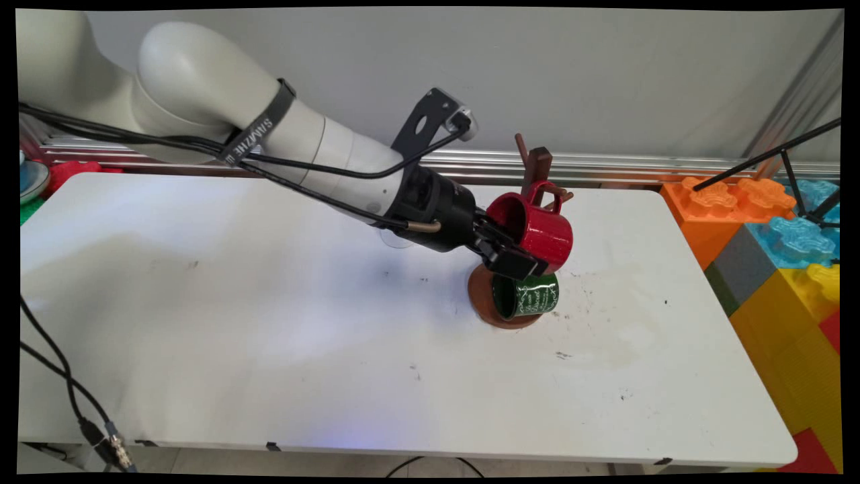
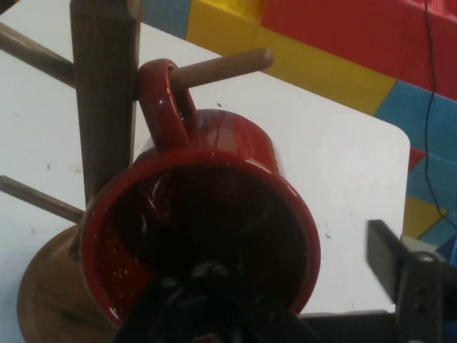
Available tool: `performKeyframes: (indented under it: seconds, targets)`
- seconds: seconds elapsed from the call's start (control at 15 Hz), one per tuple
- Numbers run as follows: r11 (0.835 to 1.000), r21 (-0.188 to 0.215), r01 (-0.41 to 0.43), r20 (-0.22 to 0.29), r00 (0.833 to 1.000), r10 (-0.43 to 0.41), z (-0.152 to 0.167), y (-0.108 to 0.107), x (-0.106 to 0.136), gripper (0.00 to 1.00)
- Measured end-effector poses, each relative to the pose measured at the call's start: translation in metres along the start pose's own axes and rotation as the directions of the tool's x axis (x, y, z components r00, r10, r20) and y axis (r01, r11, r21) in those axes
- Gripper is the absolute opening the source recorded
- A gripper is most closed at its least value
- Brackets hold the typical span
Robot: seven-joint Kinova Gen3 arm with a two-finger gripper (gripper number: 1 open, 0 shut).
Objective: Pick up the red mug from the rack, then place the picked object on the table
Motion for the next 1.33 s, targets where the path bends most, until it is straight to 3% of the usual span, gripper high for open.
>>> performKeyframes:
  seconds: [0.73,1.33]
  targets:
    - [0.999,-0.007,0.043,-0.052,0.998,-0.044,0.005,-0.003,-0.002,0.0]
    - [0.997,-0.077,0.013,-0.085,0.996,-0.02,-0.018,0.015,0.006,0.0]
